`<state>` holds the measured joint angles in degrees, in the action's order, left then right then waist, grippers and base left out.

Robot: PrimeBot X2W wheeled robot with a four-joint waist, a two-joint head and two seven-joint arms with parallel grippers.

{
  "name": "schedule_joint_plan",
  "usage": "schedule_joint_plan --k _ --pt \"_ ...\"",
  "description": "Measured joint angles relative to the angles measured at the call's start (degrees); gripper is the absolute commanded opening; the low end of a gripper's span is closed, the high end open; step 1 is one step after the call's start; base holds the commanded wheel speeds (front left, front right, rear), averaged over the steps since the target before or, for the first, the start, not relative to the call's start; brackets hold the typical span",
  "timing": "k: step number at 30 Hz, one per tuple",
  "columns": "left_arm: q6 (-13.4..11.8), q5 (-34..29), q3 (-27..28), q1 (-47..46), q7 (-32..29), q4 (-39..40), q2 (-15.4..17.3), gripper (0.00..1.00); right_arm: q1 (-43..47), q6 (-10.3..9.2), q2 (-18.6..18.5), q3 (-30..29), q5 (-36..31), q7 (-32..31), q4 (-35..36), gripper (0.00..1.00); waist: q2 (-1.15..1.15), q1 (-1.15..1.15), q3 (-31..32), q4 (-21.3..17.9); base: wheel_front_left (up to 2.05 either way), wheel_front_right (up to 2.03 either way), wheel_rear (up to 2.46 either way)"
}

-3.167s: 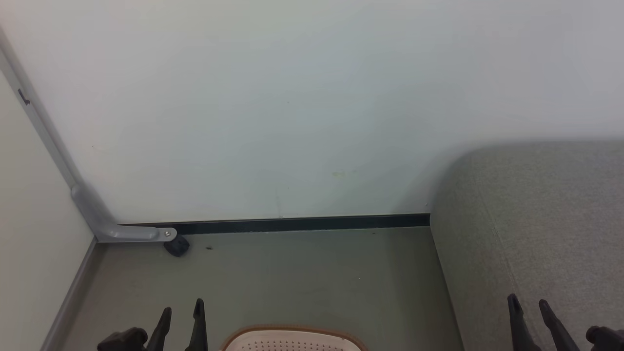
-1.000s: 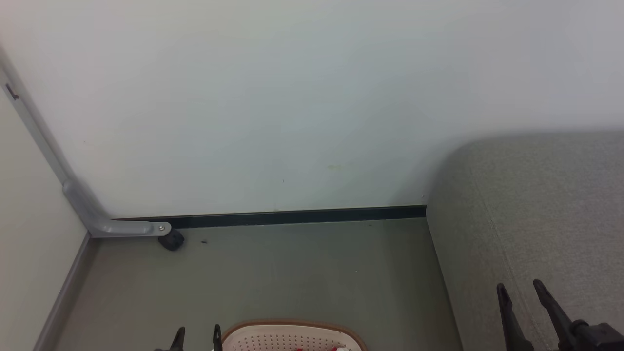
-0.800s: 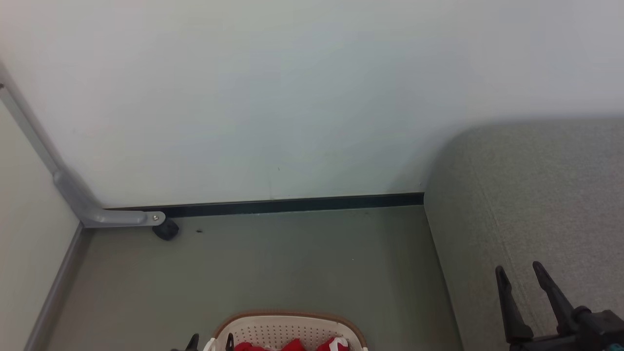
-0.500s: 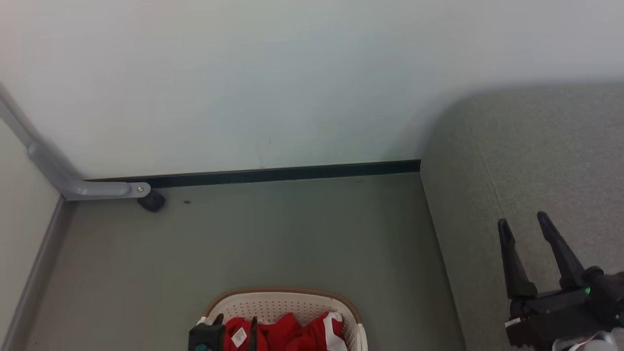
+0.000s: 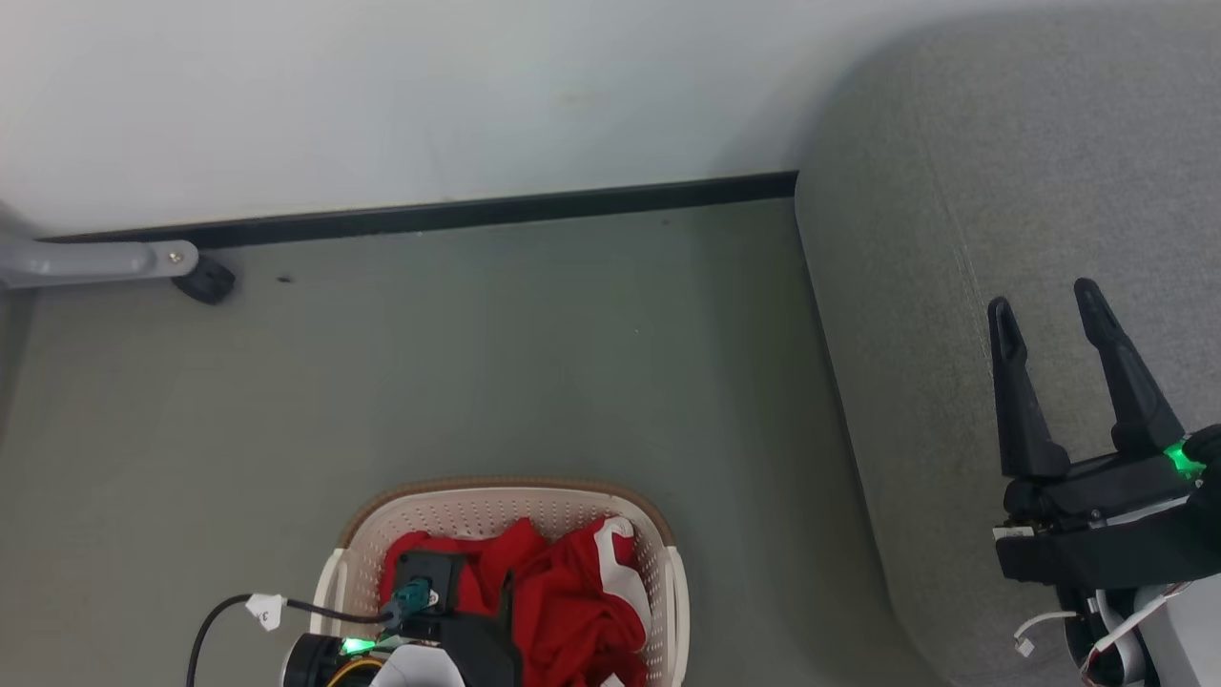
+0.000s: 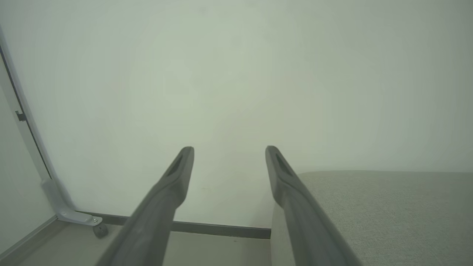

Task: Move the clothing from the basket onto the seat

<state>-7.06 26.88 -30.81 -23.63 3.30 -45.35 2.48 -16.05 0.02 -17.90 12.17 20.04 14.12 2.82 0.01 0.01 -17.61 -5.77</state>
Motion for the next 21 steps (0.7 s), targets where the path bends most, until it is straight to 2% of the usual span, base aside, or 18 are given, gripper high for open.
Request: schedule_joint_plan --k 6,21 --pt "0.00 1.94 -1.10 -4.13 -3.91 -3.23 -0.05 1.00 -2.37 0.07 -0.16 -0.65 0.01 -0.43 2.41 1.00 0.00 0.00 -5.02 -1.76 0.00 0.00 0.00" --pt "0.00 2.31 1.02 -15.96 -11.31 -12.29 -0.16 1.00 -9.21 0.34 0.23 -1.87 0.45 -0.43 7.54 1.00 0.00 0.00 -18.68 -6.67 0.00 0.00 0.00"
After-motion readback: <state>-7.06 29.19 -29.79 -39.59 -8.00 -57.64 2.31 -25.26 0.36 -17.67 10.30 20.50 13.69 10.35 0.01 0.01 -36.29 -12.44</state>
